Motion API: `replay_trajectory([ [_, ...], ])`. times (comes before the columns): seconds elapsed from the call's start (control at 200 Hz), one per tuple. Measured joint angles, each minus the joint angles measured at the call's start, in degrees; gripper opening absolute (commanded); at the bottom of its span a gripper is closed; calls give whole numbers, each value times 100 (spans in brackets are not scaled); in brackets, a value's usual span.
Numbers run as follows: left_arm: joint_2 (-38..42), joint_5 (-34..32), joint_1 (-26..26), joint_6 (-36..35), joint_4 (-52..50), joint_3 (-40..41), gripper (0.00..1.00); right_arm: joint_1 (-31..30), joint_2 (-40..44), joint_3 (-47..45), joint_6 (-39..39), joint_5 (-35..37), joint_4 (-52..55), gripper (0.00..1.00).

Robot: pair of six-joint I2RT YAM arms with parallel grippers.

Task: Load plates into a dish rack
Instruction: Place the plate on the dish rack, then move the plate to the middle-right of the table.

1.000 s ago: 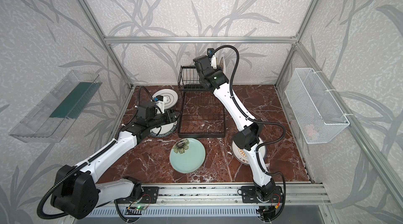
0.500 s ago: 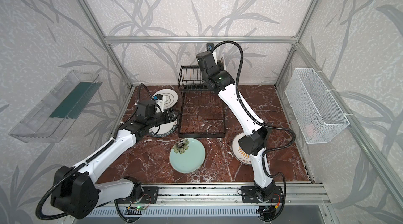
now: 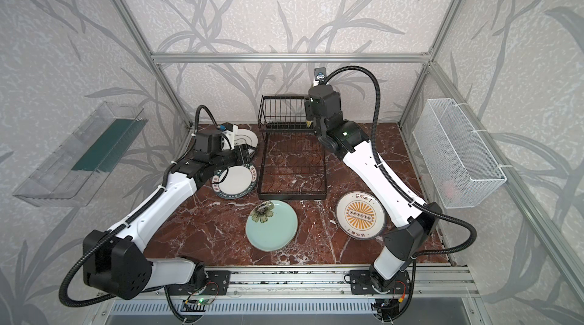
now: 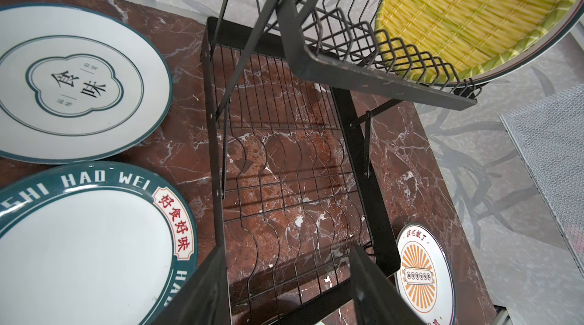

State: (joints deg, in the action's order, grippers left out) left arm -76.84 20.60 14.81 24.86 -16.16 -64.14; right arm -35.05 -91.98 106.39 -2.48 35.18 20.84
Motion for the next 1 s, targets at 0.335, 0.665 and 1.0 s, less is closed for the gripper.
replay_trajectory([
  [0.335,-199,131,-28,-20,-107,-256,60,1279,2109,-2129,-415,-1241,17,58],
  [0.665,-87,72,232,111,323,479,59,1919,4002,-4586,-1102,-2446,133,57],
  [1.0,328,-450,647,328,876,1893,58,1919,4872,-6800,-1648,-3294,133,57],
])
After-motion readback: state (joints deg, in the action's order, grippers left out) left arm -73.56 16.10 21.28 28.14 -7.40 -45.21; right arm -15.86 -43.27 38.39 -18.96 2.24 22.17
